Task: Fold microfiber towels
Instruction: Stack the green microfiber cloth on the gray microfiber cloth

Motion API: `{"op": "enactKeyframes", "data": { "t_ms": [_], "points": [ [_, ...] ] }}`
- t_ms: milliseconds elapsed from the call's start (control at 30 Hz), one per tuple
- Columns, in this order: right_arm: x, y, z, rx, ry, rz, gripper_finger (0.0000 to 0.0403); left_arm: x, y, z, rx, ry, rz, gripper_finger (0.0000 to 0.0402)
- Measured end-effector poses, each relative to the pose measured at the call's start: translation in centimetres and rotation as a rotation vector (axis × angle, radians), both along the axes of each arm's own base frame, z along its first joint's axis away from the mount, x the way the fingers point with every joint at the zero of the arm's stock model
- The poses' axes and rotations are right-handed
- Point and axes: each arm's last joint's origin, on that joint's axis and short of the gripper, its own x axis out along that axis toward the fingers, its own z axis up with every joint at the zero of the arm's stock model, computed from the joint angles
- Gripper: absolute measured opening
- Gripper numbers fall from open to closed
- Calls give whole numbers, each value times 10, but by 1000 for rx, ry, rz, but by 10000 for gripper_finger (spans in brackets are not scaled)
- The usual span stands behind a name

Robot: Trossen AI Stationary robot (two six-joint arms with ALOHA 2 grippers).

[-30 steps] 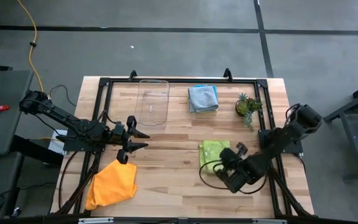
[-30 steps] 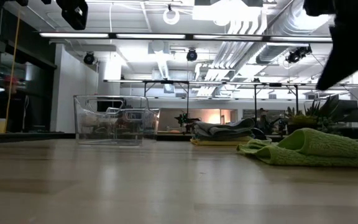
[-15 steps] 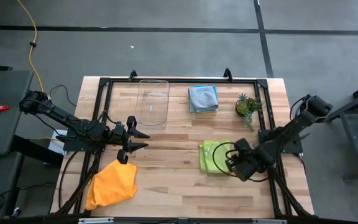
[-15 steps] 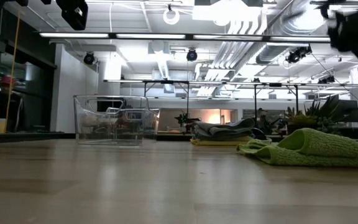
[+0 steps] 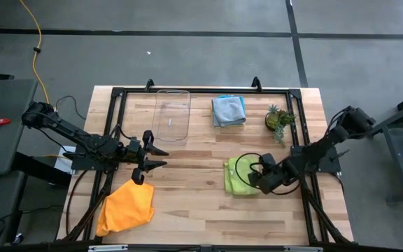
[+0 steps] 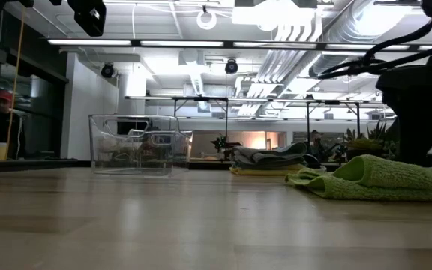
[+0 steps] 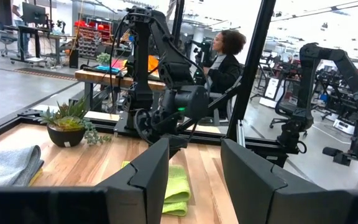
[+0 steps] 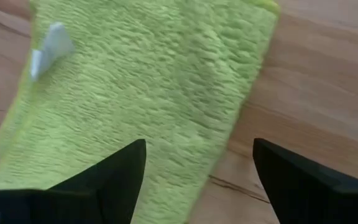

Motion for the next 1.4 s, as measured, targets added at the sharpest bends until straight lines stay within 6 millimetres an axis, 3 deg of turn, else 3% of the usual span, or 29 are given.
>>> {"op": "enactKeyframes", "data": {
  "t_ms": [300,967,1400],
  "points": [
    [7,-3,4,24,-8,-7,289,0,0,0,0,0,0,138],
    [15,-2,-14,51,59,-72,284,0,0,0,0,2,0,138],
    [13,-4,-16,24,39,-147,145,0,0,0,1,4,0,138]
  ]
}}
